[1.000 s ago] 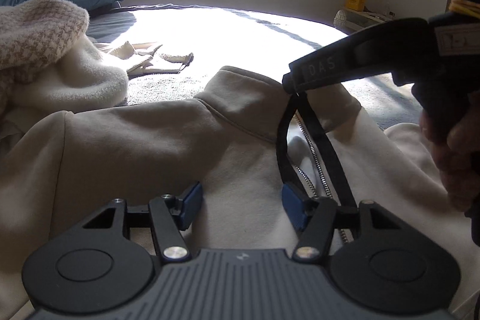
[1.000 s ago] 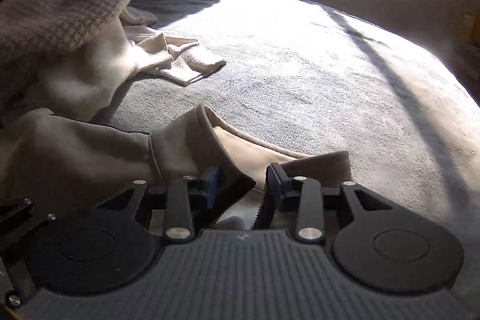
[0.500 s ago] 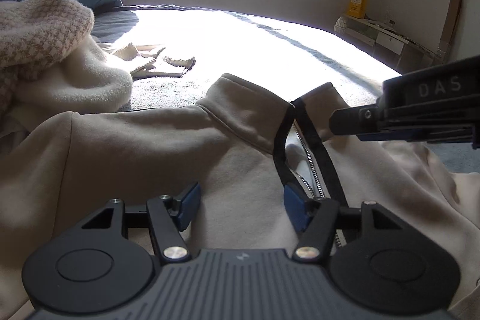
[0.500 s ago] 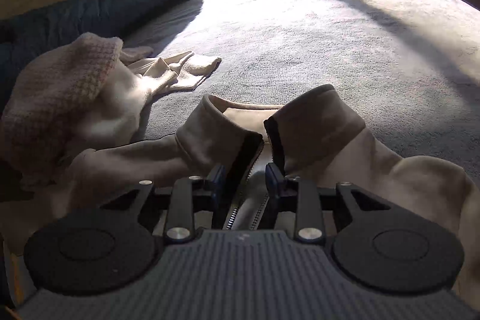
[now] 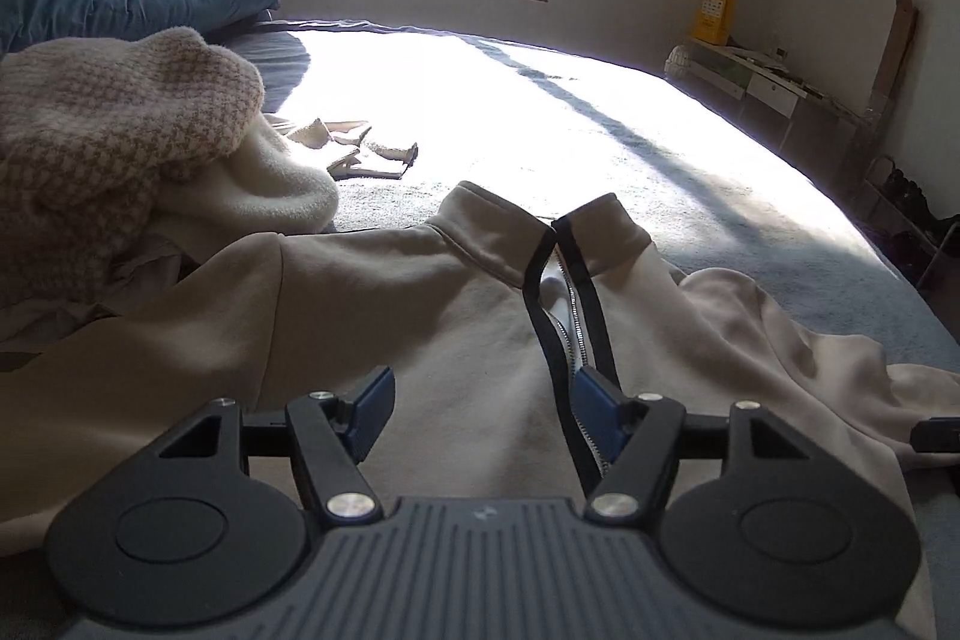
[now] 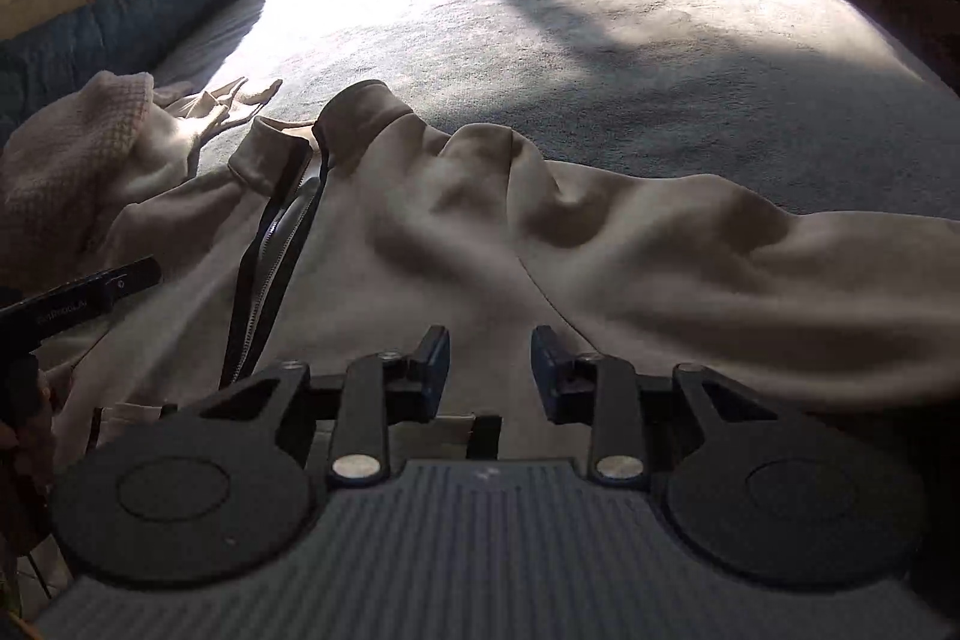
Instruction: Fold clothes
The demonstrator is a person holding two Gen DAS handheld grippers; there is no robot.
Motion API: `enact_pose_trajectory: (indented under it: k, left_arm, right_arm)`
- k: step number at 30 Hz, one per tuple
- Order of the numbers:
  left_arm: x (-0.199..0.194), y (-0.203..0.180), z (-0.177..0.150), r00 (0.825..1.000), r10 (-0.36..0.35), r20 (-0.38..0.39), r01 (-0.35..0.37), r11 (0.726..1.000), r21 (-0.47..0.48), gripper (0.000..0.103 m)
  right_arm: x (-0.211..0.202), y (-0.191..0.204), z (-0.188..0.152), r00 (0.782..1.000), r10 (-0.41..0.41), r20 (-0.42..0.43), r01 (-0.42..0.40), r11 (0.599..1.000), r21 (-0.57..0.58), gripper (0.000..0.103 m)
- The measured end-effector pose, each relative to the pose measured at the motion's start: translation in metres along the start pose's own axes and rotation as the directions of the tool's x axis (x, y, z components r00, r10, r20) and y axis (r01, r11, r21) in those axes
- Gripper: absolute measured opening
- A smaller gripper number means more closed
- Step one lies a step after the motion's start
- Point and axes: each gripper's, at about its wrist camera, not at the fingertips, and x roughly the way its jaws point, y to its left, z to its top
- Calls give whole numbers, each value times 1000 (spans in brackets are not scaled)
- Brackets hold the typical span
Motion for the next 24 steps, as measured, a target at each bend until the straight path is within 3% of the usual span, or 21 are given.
enact_pose_trajectory:
  k: [4, 9, 12, 15, 17, 20, 24]
  left_arm:
    - [-64, -5, -24, 997, 34, -65, -36, 999, -36, 69]
    - [-109, -26, -81, 974, 17, -226, -41, 994, -99, 68]
    - [-119, -43, -115, 949, -19, -314, -22, 992, -125, 64]
    - [-115, -60, -142, 917, -63, -393, 9, 990, -138, 63]
    - [-114, -63, -150, 912, -64, -405, 11, 991, -132, 55]
    - [-112, -62, -158, 912, -56, -405, 4, 992, -128, 50]
    - [-106, -55, -161, 902, -62, -427, 3, 991, -137, 40]
  right_arm:
    - [-39, -6, -18, 992, 109, -57, -112, 992, -49, 29]
    - [-57, 16, -57, 944, 223, -245, -279, 934, -224, 29]
    - [-58, 30, -78, 918, 234, -320, -332, 894, -300, 29]
    - [-64, 39, -98, 910, 205, -361, -343, 860, -377, 29]
    - [-74, 42, -112, 907, 195, -374, -358, 824, -440, 29]
    - [-94, 54, -141, 908, 189, -373, -392, 695, -603, 31]
    - [-95, 76, -178, 909, 170, -381, -415, 462, -784, 31]
